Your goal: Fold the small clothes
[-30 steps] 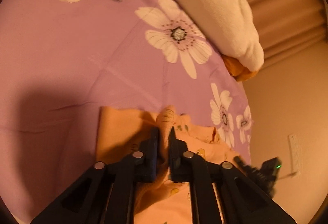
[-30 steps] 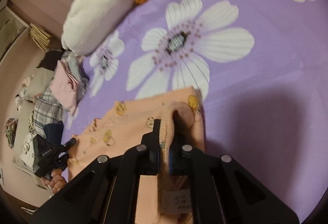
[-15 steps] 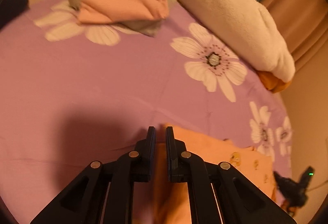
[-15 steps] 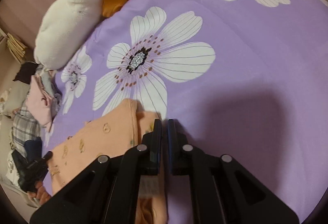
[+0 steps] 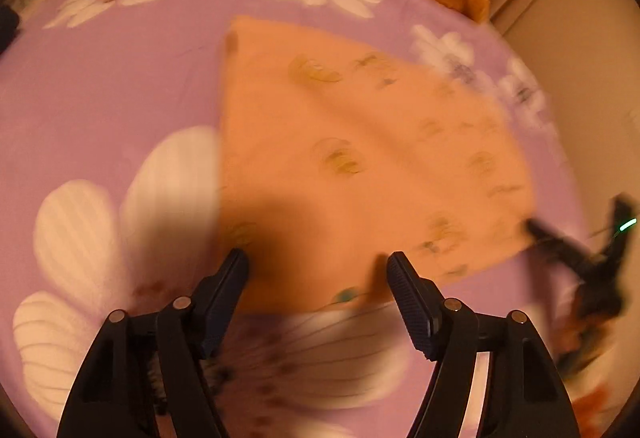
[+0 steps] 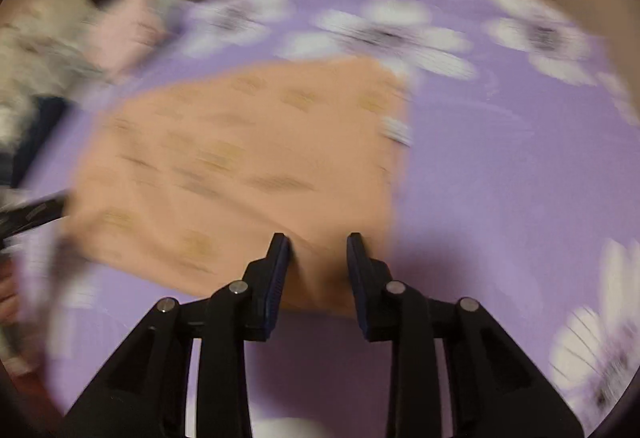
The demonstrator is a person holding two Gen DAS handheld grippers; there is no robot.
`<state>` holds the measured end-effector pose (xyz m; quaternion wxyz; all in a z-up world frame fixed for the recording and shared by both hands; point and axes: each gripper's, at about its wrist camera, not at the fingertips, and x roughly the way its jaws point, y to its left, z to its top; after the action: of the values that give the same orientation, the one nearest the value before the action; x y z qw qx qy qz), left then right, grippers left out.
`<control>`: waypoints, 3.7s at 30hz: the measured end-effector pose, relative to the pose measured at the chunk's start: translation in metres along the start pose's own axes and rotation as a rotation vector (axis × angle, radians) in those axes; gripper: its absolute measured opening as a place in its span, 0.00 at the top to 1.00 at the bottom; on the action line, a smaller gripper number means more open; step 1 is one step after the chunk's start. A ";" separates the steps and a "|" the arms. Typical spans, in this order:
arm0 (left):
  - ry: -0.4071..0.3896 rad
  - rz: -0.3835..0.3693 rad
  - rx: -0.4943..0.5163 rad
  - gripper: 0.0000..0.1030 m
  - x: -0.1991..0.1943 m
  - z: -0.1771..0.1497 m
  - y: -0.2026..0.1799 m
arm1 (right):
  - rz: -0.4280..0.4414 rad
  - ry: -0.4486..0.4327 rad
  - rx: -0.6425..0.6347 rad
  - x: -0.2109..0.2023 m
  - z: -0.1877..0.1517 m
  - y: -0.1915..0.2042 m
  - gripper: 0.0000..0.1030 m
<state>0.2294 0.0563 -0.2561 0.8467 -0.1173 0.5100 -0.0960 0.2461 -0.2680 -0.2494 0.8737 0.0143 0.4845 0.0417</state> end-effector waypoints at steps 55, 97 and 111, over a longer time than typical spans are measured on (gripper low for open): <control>-0.069 -0.562 -0.605 0.22 0.030 0.005 0.005 | 0.629 -0.032 0.855 0.028 -0.014 -0.026 0.46; -0.176 -0.065 -0.650 0.92 -0.086 -0.091 0.091 | 0.209 -0.162 0.820 -0.140 -0.152 -0.118 0.86; 0.030 -0.488 -0.590 0.36 0.000 -0.032 0.096 | 0.269 -0.104 0.564 -0.121 -0.096 -0.042 0.77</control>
<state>0.2053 0.1449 -0.2989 0.7211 -0.4726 0.4853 -0.1455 0.1034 -0.3220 -0.2012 0.8455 0.3220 0.4255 0.0203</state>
